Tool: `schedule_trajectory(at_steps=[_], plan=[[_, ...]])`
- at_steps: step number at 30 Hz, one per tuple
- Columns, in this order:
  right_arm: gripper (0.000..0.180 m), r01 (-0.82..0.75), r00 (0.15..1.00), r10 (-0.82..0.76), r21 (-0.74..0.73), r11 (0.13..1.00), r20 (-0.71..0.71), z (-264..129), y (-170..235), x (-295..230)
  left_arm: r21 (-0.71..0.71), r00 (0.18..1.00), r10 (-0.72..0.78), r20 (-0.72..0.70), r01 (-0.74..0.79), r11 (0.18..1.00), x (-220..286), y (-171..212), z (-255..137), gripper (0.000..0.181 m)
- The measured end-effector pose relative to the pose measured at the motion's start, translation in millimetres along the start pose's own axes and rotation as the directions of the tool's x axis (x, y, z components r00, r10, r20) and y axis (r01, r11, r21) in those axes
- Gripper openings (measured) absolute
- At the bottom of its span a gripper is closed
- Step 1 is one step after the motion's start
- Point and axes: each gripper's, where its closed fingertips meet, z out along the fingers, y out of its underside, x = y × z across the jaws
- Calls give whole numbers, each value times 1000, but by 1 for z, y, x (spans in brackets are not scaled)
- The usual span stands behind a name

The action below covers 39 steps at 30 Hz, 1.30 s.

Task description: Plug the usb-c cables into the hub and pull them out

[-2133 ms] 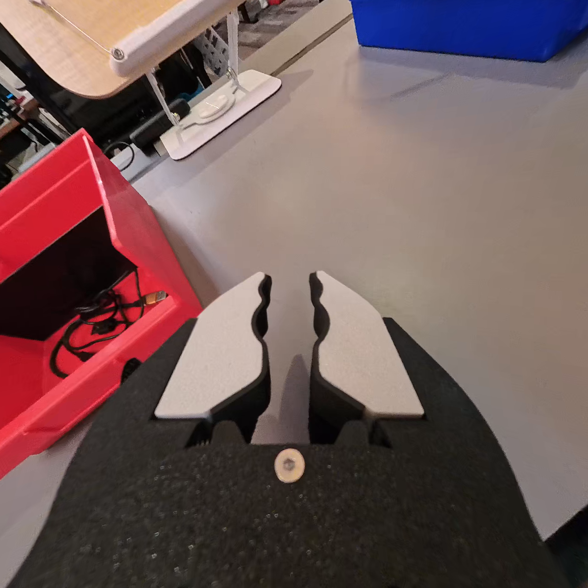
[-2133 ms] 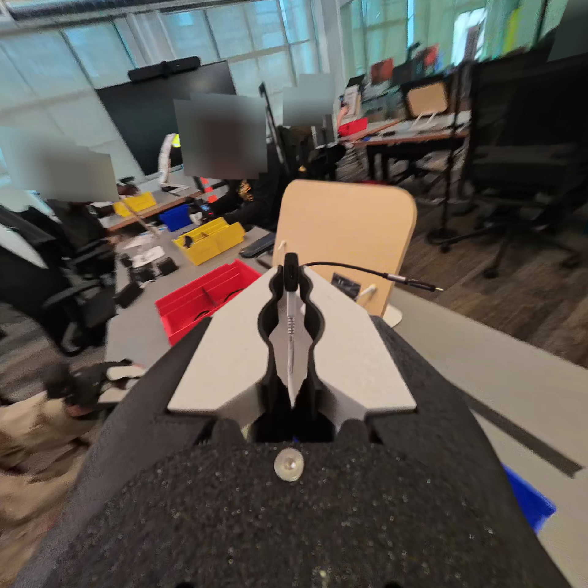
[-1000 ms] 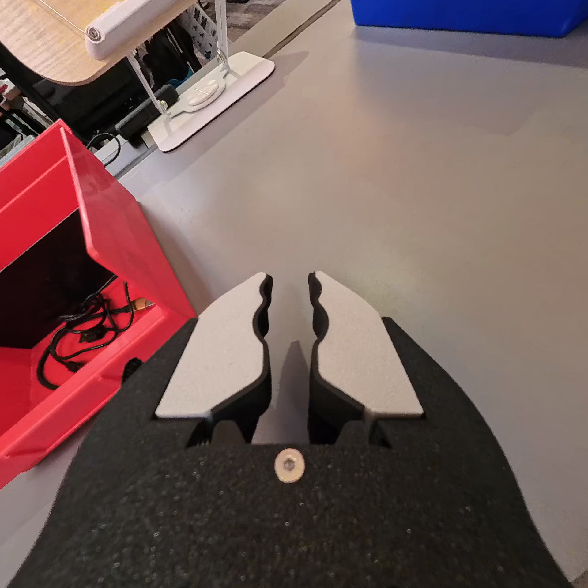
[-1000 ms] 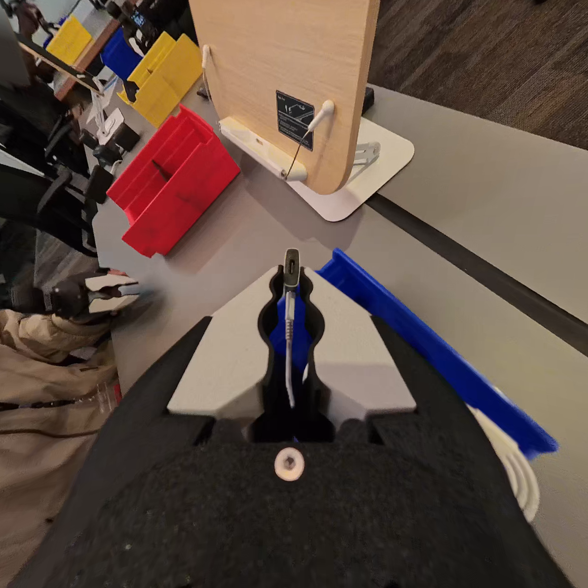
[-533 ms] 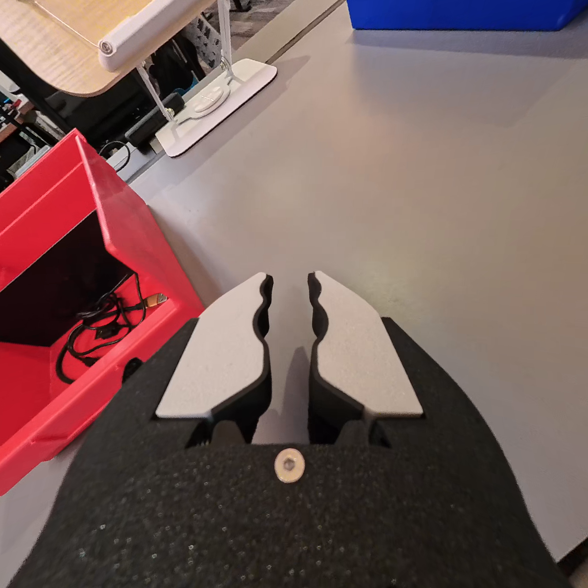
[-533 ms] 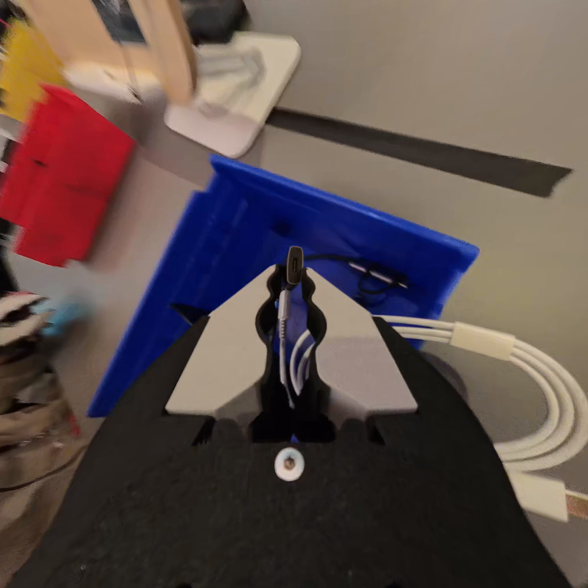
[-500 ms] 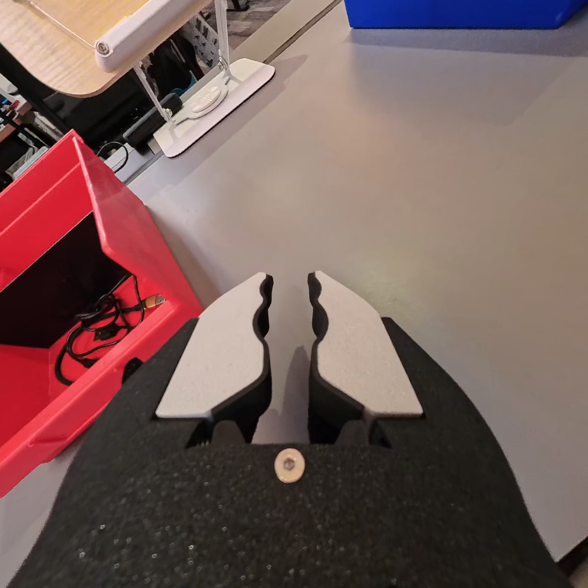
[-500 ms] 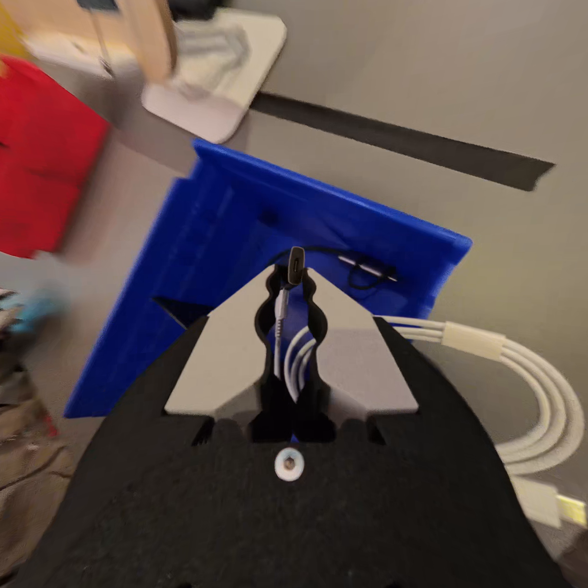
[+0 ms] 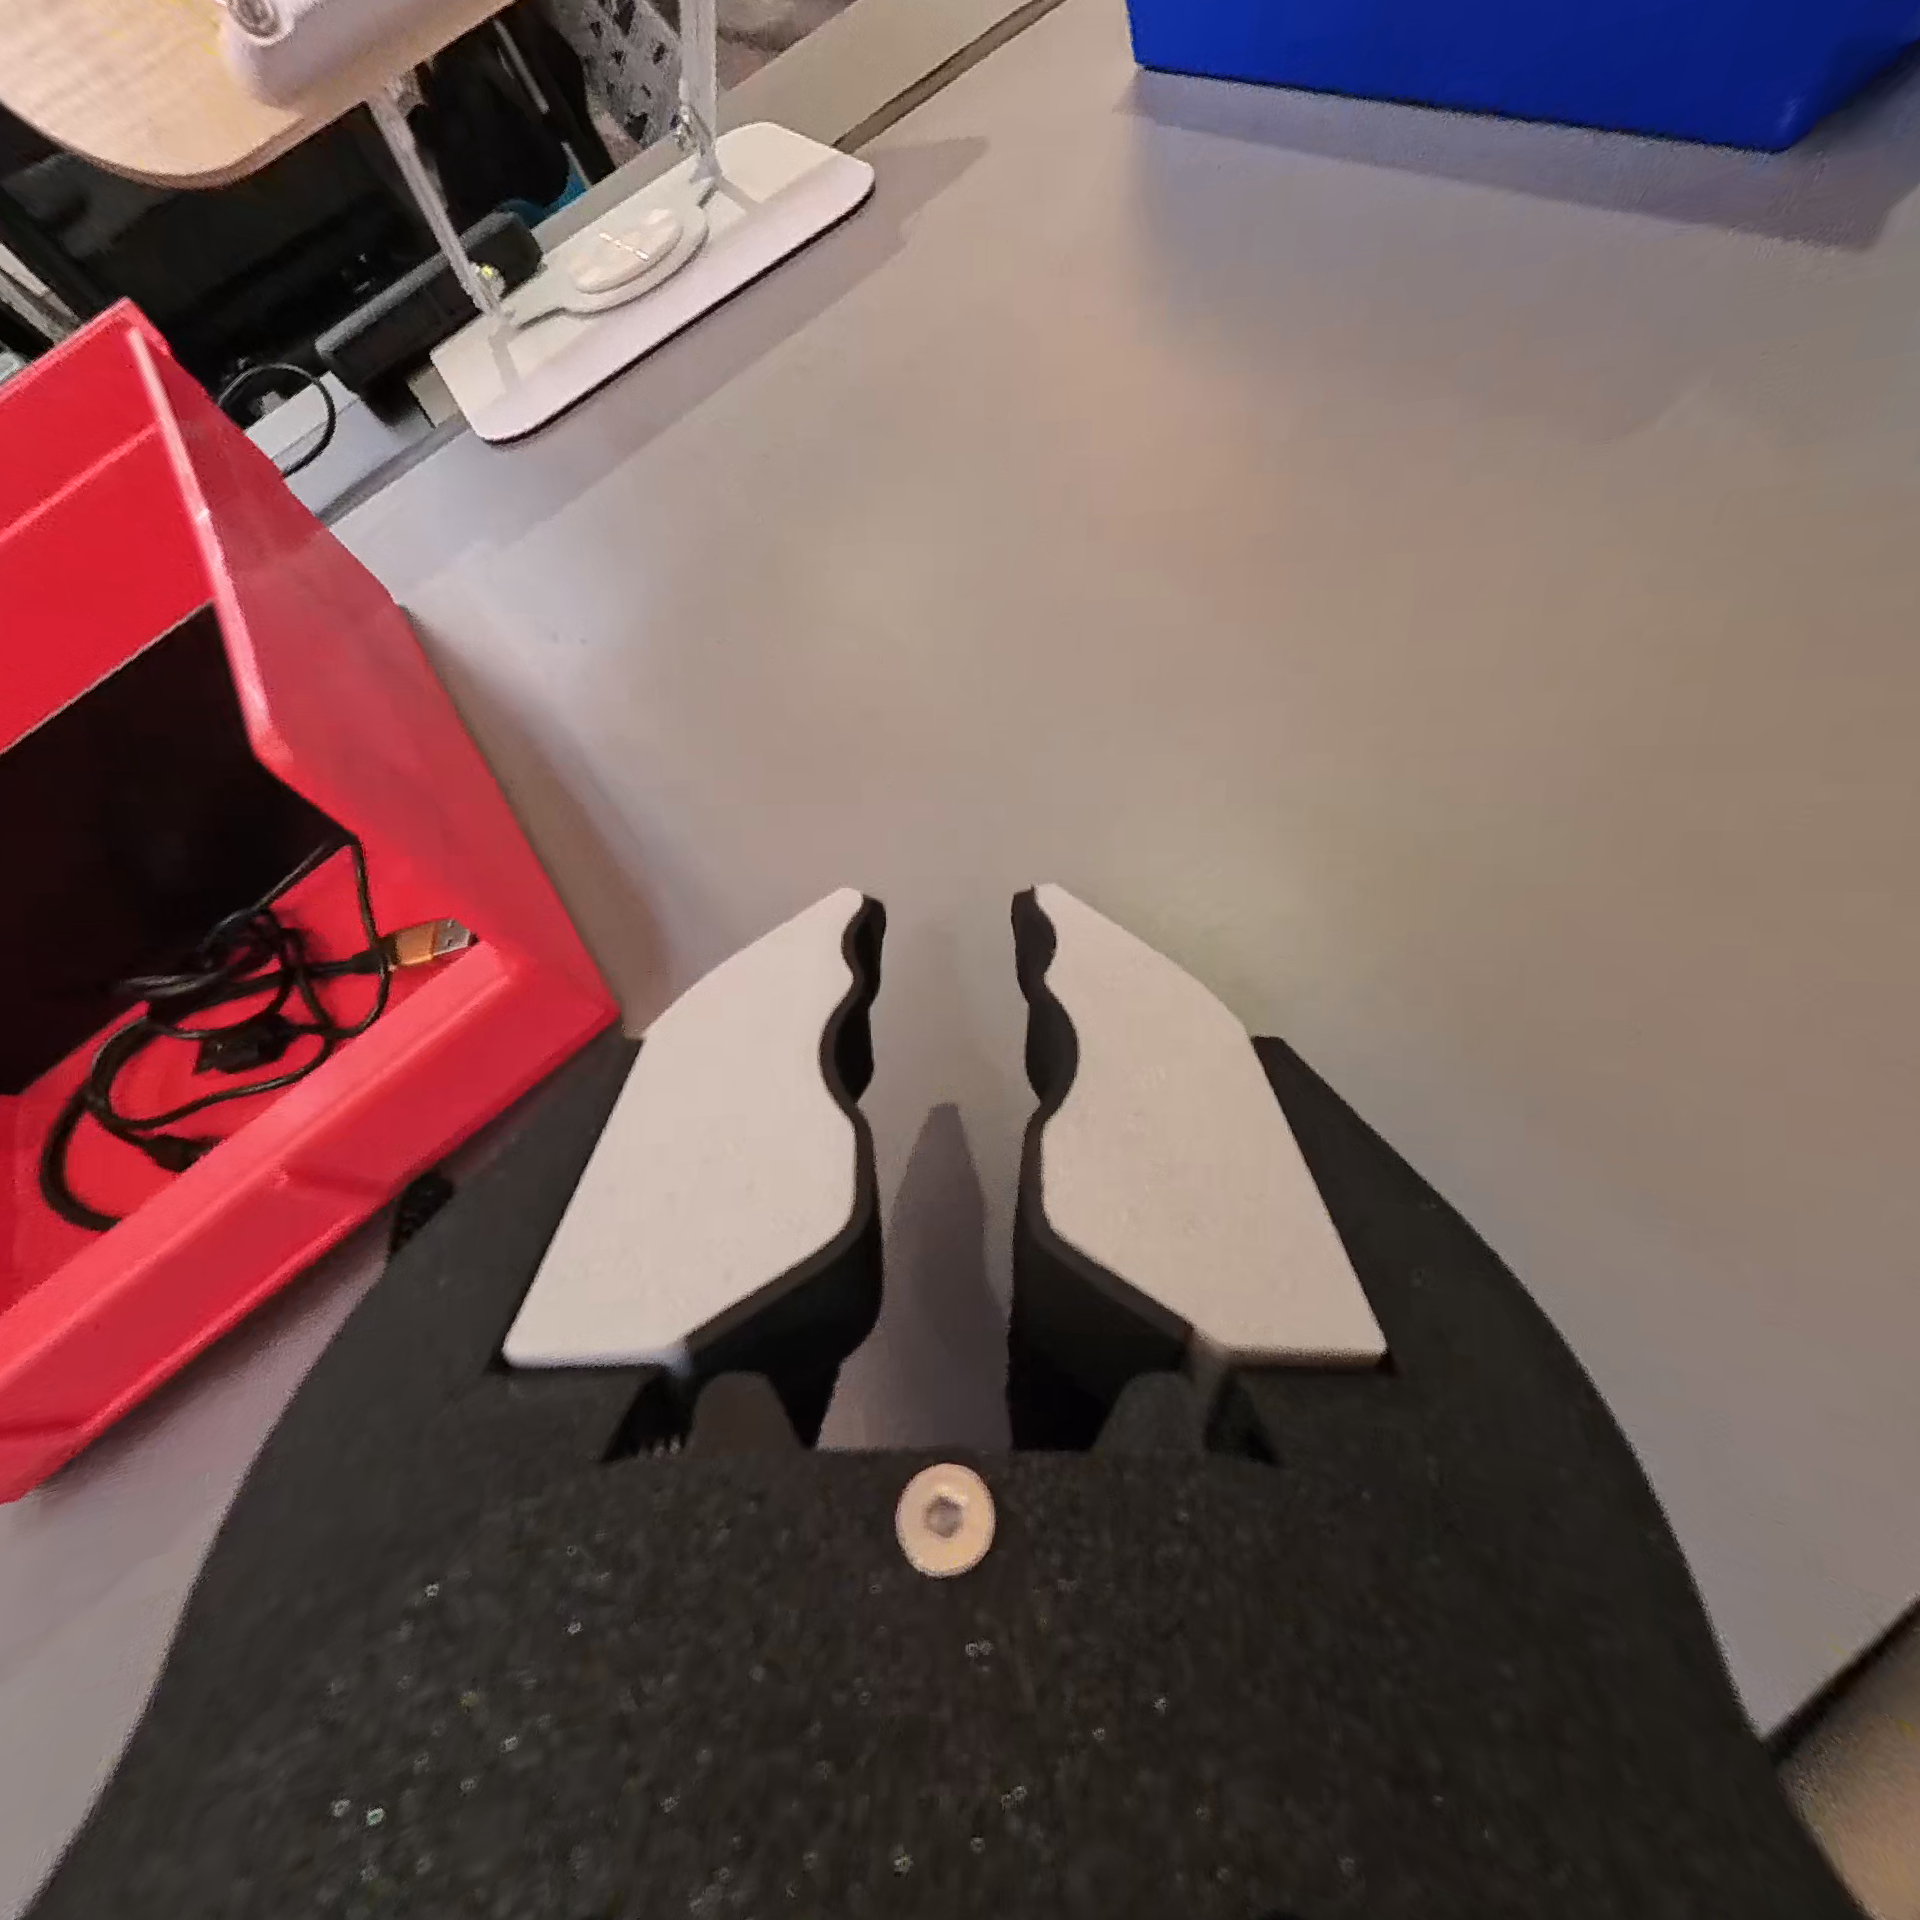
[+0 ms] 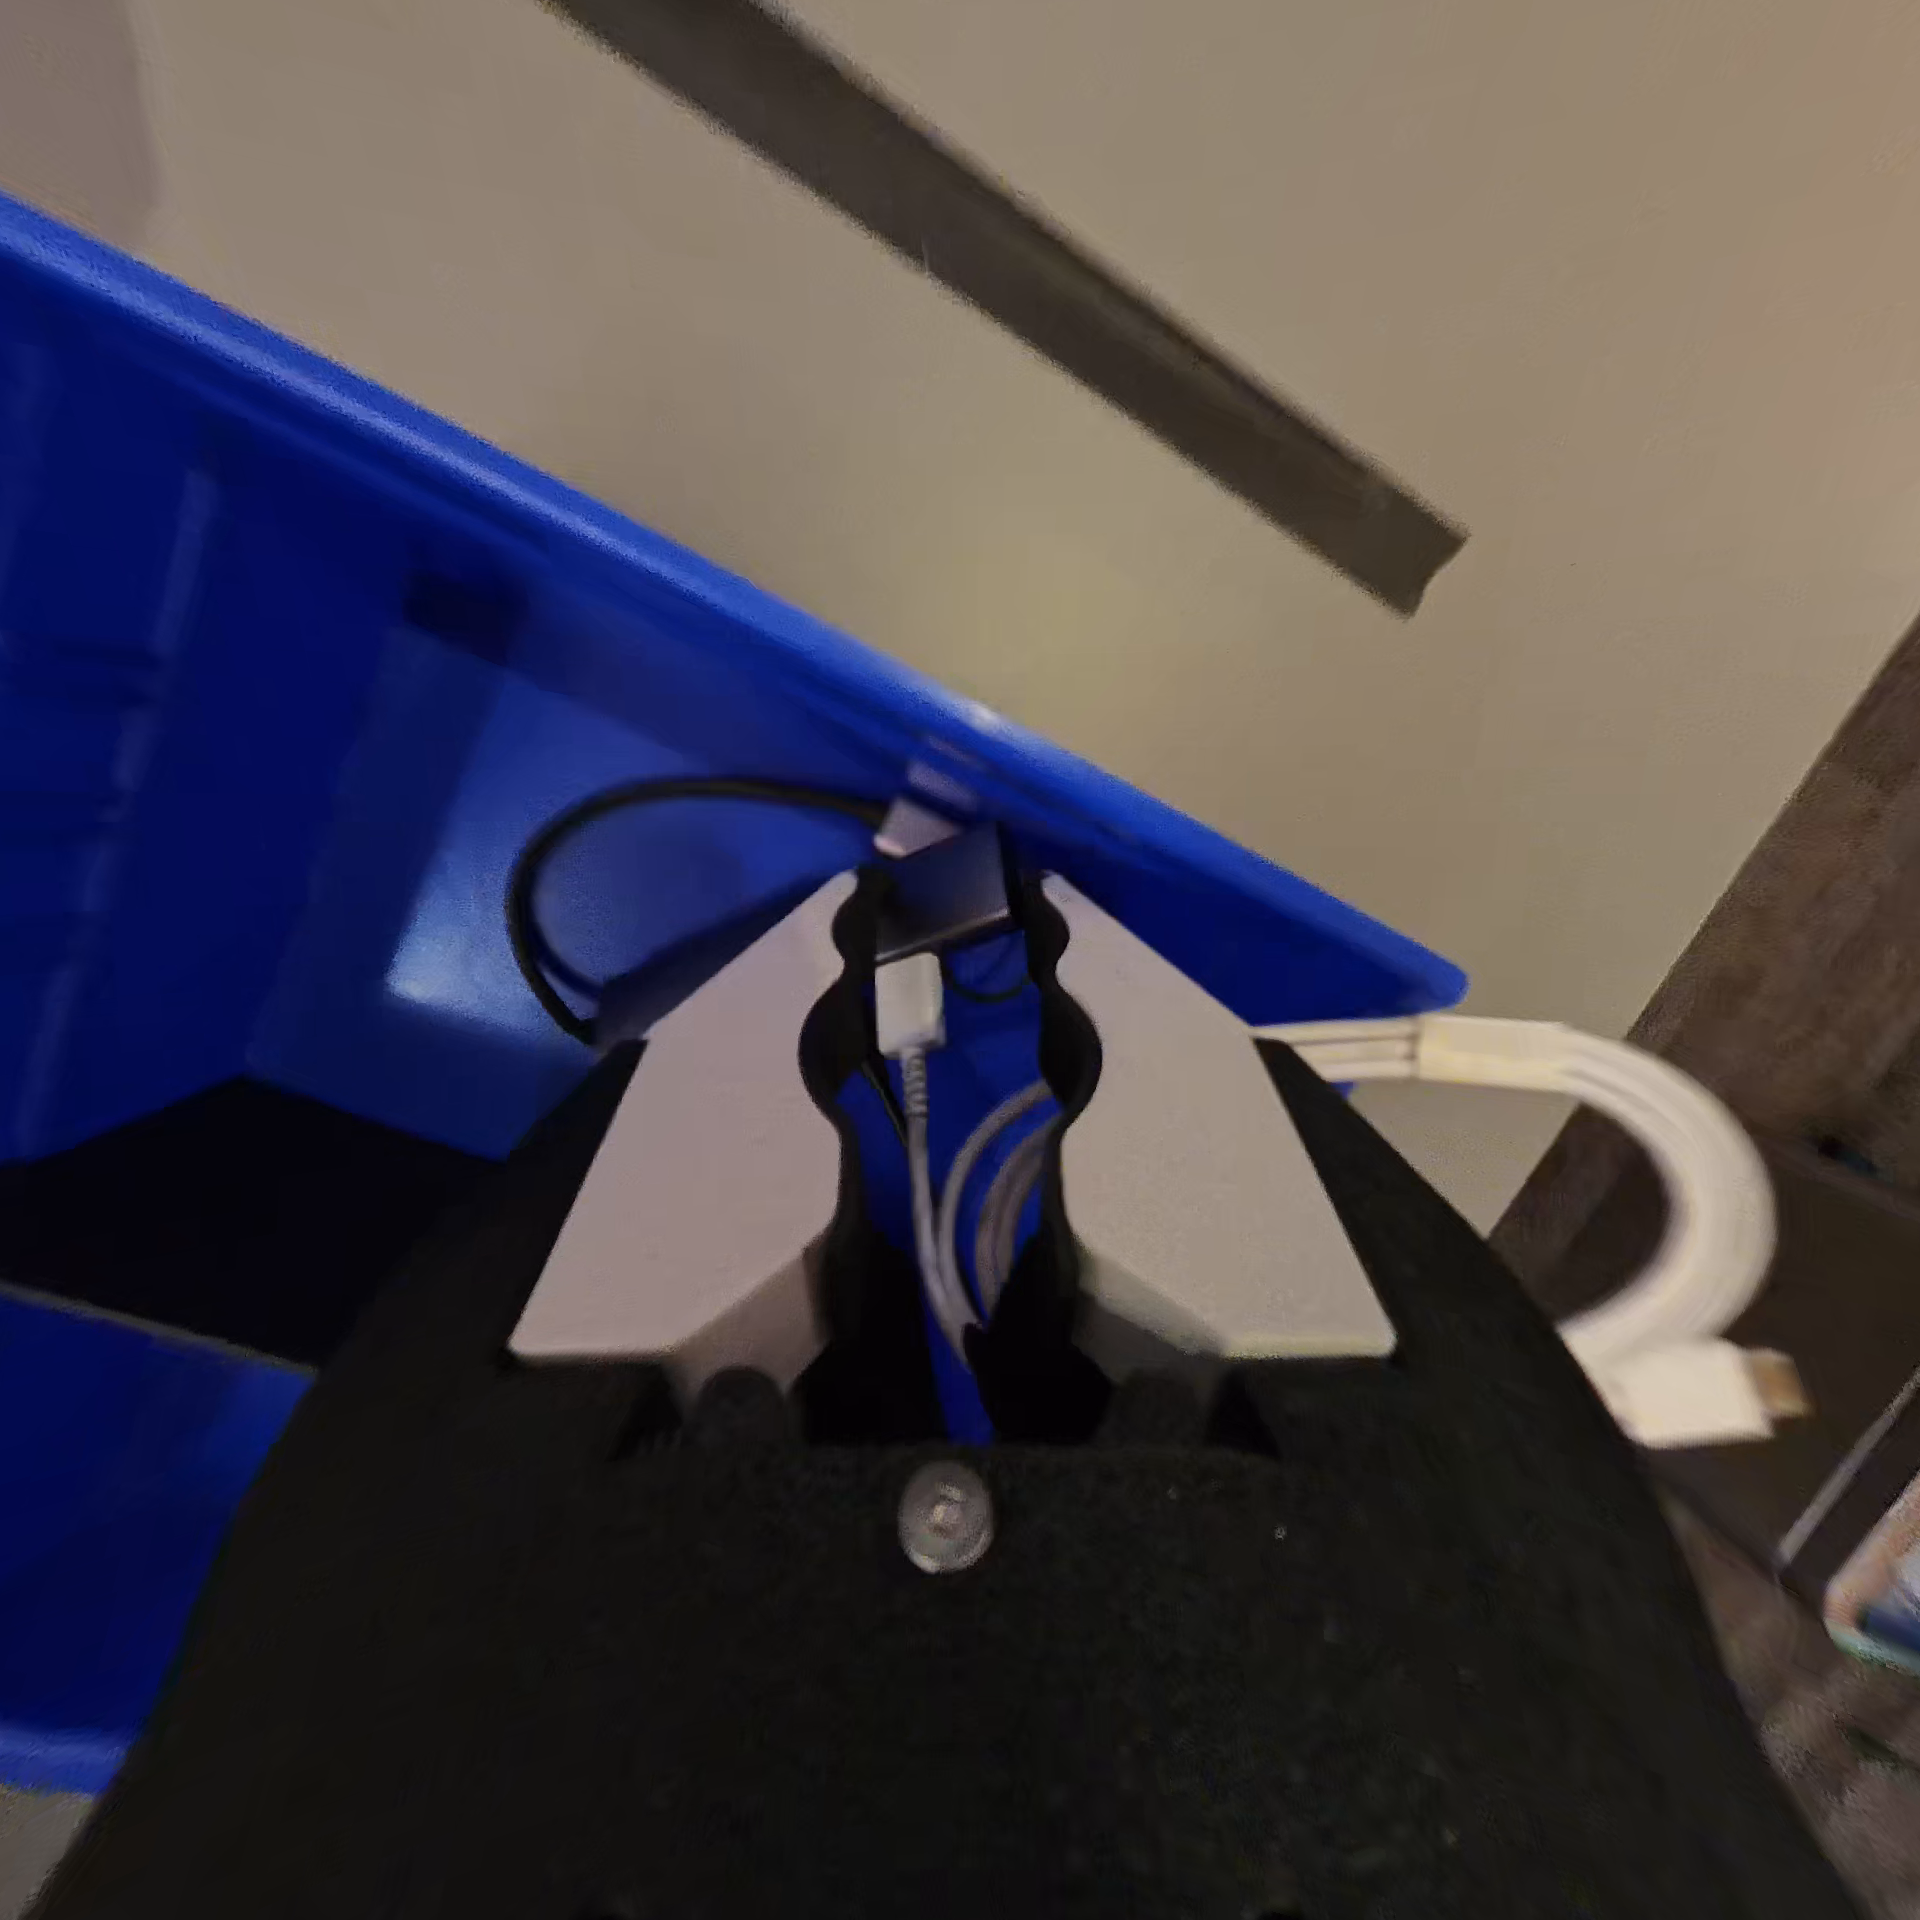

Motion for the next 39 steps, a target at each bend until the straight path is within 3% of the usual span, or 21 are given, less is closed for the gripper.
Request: schedule_trajectory(at_steps=[1, 3, 6, 9, 11, 13, 16, 19, 20, 24, 27, 31, 32, 35, 39], plan=[[22, 0, 1000, 1, 87, 996, -12, -13, -14, -2, -4, 1000, -1, 6, 1, 1000, -2, 1, 0, 25], [27, -11, 998, 25, 254, 967, -50, -55, -36, -1, -7, 1000, 4, 27, -4, 1000, -8, 4, -1, 26], [30, -28, 997, 63, 527, 849, -49, -141, -53, -15, -3, 999, -20, 43, 20, 1000, -14, 4, -2, 27], [30, -55, 998, 39, 701, 711, 40, -202, -32, -60, -15, 995, -98, 28, 98, 995, -18, 7, -1, 27], [30, -115, 993, 39, 774, 623, 116, -216, -2, -97, -14, 988, -152, 8, 152, 988, -19, 7, -1, 26], [30, -211, 974, 47, 814, 542, 221, -206, 34, -141, -10, 980, -198, 4, 198, 980, -23, 7, -2, 26], [30, -326, 942, 102, 794, 513, 320, -162, 89, -205, 6, 970, -243, 7, 243, 970, -30, 6, -3, 27], [19, -311, 950, 149, 822, 477, 273, -136, 127, -243, 5, 960, -279, -4, 279, 960, -31, 8, -4, 27], [18, -298, 953, 190, 822, 485, 234, -135, 132, -243, 6, 958, -287, -7, 287, 958, -31, 8, -4, 27], [18, -200, 980, 110, 866, 458, 168, -152, 122, -245, 6, 956, -292, 1, 292, 956, -36, 11, -7, 27], [19, -210, 977, 80, 838, 504, 197, -136, 123, -252, 51, 954, -296, -53, 298, 953, -35, 3, -9, 4], [18, -151, 987, 39, 824, 547, 155, -128, 130, -260, 76, 939, -317, -136, 328, 941, -37, -20, -14, 13], [18, -125, 991, 40, 819, 560, 124, -125, 133, -258, 61, 943, -302, -137, 313, 948, -43, -27, -16, 24], [17, -100, 995, 38, 819, 565, 96, -128, 141, -255, -70, 964, -263, -43, 259, 963, -88, -27, -18, 27], [17, -116, 993, 40, 819, 562, 113, -129, 146, -254, -270, 929, -346, 132, 369, 889, -171, 4, 4, 36]])
